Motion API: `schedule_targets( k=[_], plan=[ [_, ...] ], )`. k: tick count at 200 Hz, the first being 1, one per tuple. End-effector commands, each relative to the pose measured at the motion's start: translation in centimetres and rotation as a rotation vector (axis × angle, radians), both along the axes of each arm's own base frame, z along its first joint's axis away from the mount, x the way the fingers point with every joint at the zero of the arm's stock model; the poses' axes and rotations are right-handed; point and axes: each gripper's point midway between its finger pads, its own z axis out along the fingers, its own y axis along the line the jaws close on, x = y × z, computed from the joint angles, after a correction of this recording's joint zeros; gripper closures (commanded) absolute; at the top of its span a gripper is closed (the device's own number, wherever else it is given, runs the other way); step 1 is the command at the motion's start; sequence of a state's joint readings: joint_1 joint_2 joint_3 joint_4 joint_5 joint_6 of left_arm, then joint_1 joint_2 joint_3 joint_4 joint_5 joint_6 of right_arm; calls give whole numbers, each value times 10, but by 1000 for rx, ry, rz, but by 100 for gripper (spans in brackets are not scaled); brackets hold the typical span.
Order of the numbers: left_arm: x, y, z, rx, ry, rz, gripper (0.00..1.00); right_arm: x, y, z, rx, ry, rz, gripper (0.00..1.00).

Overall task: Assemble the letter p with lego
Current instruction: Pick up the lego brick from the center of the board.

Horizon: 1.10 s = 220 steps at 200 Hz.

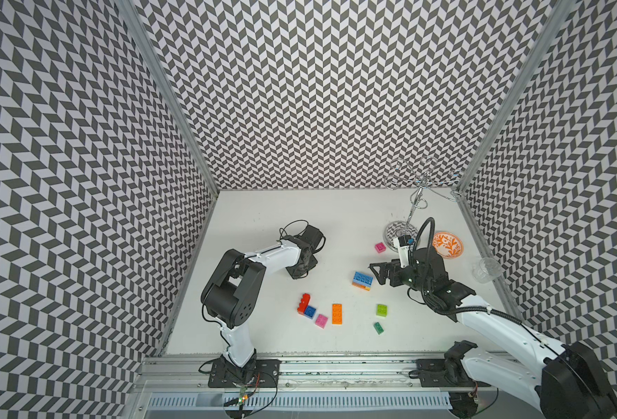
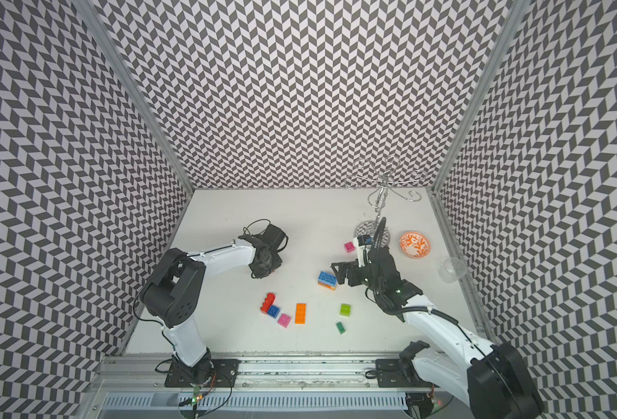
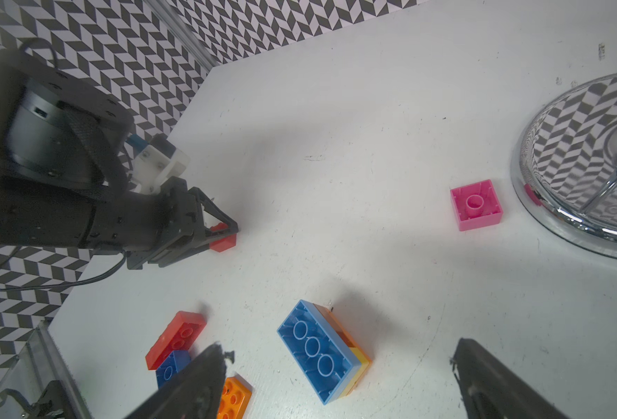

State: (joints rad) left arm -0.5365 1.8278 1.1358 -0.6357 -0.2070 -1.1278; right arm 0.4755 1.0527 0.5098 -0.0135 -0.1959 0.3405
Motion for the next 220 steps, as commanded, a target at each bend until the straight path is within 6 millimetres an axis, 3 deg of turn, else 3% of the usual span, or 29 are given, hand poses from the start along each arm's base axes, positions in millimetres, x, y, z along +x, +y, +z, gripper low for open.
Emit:
schedule_targets(
  k=[1, 29, 60, 91, 119, 170, 187, 204, 220],
  plan=[
    [-12, 3, -19, 20, 68, -3, 63, 2, 3, 11, 29, -57, 13, 1],
    [-12, -4, -5, -28, 41, -26, 68, -5, 11, 15, 75, -71, 68, 1],
    [-8, -27, 34, -175, -49, -112, 74, -12, 21, 29, 160, -109, 119, 1],
    [-11, -69, 87, -436, -167, -278, 75, -25, 32, 50, 249, -155, 202, 1],
    [-27, -110, 145, -721, -296, -498, 75, -36, 39, 70, 292, -206, 282, 1],
    [-64, -129, 237, -969, -602, -841, 73, -53, 46, 104, 389, -256, 368, 3],
    [-76, -129, 253, -1020, -684, -914, 72, -65, 53, 117, 435, -263, 455, 6],
    [-81, -132, 252, -1064, -652, -938, 72, -78, 60, 126, 406, -310, 572, 9],
    [-90, -138, 249, -1138, -583, -972, 72, -75, 58, 130, 365, -374, 561, 12]
  ],
)
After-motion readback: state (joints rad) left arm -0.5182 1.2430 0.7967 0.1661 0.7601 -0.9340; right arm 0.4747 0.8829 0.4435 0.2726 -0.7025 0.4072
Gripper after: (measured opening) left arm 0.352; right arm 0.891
